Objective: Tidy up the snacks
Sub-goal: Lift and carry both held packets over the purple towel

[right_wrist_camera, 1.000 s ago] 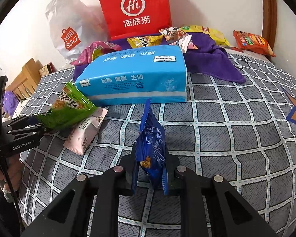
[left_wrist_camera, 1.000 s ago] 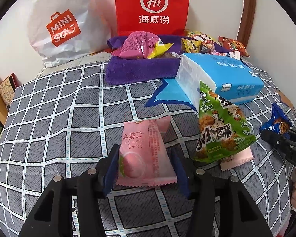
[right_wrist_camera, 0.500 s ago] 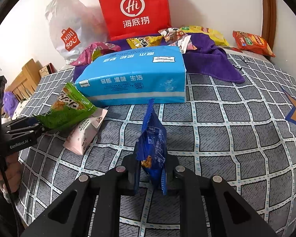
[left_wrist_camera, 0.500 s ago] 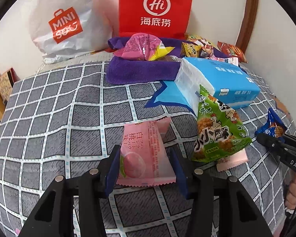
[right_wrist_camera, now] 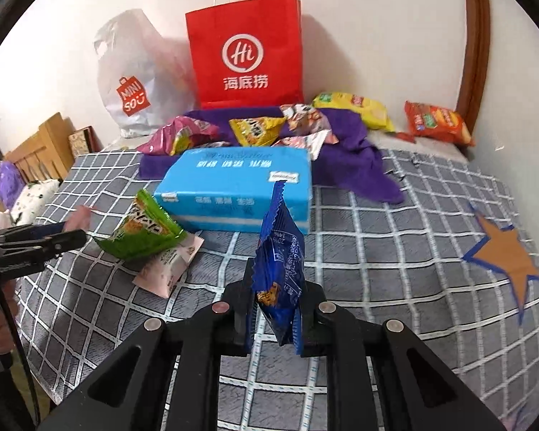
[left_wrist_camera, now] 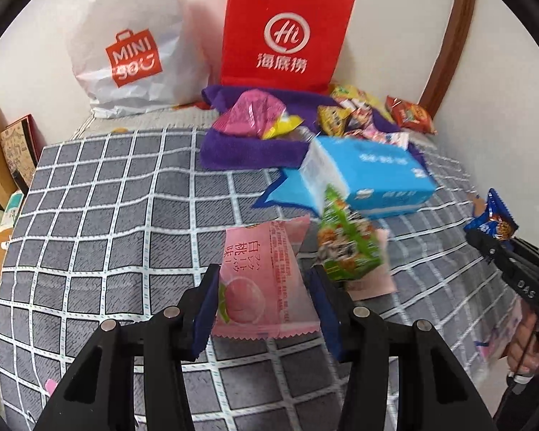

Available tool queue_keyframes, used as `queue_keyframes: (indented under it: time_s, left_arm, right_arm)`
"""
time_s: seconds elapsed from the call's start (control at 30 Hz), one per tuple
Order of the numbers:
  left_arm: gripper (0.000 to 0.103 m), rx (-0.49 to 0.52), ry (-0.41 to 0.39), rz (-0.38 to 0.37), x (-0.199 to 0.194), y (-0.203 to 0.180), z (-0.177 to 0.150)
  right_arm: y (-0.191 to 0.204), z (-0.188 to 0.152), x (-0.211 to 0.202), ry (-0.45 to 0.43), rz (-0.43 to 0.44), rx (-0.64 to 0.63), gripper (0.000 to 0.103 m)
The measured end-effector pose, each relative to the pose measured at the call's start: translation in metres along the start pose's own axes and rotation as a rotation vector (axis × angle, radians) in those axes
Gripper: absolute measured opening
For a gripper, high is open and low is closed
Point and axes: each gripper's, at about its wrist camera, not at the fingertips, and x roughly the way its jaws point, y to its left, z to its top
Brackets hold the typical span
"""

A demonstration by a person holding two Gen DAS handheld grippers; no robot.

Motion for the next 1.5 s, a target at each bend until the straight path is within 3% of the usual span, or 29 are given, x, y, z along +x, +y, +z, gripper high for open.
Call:
queue_keyframes:
  time_s: [0.3,0.77,1.5]
  left_arm:
    - [0.047,0.034,-0.039,-0.061,-0.027,-0.033,0.025]
    - [0.047,0.054,-0.048,-0.156,-0.025,-0.066,0.075]
    - [0.047,0.047,-0.068,-0.183,0.003,-0.075,0.145]
  right_arm:
    - [-0.008,0.025,-0.021,-0.017,-0.006,0.038,0.016]
    - [-0.010,0.081,-0.036,-0.064,-0.021,0.043,0.016]
    - [-0.019,0.141,0.003,-0.064,-0.023,0.032,0.016]
